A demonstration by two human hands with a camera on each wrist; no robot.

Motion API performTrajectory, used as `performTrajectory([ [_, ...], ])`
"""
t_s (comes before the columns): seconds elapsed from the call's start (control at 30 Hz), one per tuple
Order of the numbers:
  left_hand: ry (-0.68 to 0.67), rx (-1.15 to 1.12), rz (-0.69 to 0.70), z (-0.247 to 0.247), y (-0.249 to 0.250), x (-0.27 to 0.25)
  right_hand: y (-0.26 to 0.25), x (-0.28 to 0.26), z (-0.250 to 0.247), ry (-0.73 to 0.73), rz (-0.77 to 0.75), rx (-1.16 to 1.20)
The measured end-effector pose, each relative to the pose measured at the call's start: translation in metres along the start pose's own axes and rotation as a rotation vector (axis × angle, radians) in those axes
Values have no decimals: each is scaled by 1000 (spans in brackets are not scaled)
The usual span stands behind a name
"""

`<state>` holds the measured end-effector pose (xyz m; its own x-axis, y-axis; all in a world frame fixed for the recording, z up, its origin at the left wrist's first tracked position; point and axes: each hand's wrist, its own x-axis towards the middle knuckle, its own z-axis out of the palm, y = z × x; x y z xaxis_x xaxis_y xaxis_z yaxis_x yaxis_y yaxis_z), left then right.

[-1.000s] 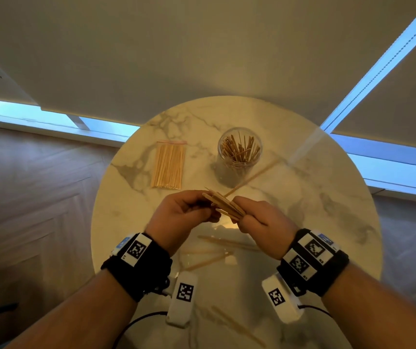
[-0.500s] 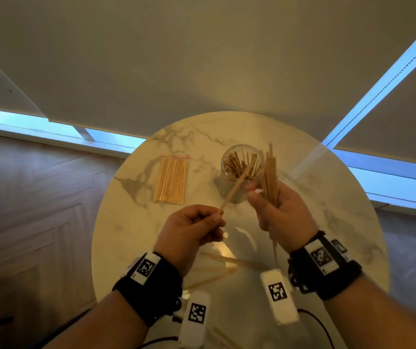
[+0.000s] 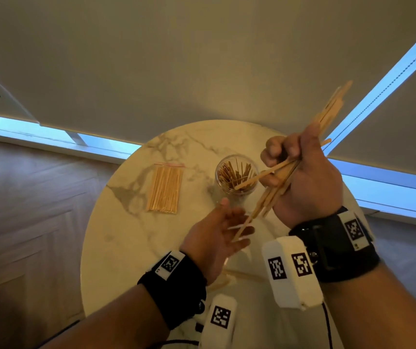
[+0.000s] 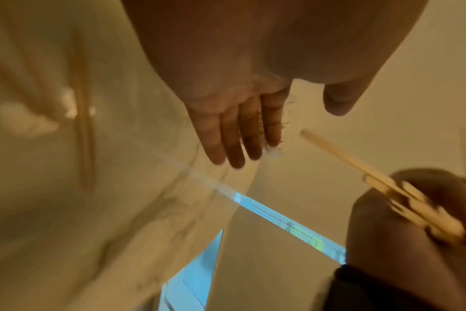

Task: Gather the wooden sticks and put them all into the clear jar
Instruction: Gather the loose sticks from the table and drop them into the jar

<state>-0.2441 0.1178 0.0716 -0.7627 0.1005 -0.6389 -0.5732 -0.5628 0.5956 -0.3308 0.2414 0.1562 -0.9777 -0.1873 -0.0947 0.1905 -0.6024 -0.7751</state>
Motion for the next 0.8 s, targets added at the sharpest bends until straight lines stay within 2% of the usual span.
performTrajectory([
  [0.07,-81,-177,-120,8,3,-4,2,1,4,-4,17,45],
  [0.13,-137,-276,-132,16,9,-5,6,2,7,-19,-24,44],
  [0.3,-112,-408,-125,30,26,0,10,1,11,-280,-157,40],
  [0.4,-130,-387,-93,31,29,3,6,0,11,-423,-163,-53],
  [0.5,-202,-415,-10,34,31,1,8,-3,13,-493,-149,-184],
  [0.6,-257,-478,6,34,30,0,11,-10,15,-512,-156,-314],
  [0.67,-263,-521,-1,30,28,1,11,-12,15,-469,-154,-369],
  [0.8,-255,-483,-13,24,23,3,13,-14,14,-440,-181,-522],
])
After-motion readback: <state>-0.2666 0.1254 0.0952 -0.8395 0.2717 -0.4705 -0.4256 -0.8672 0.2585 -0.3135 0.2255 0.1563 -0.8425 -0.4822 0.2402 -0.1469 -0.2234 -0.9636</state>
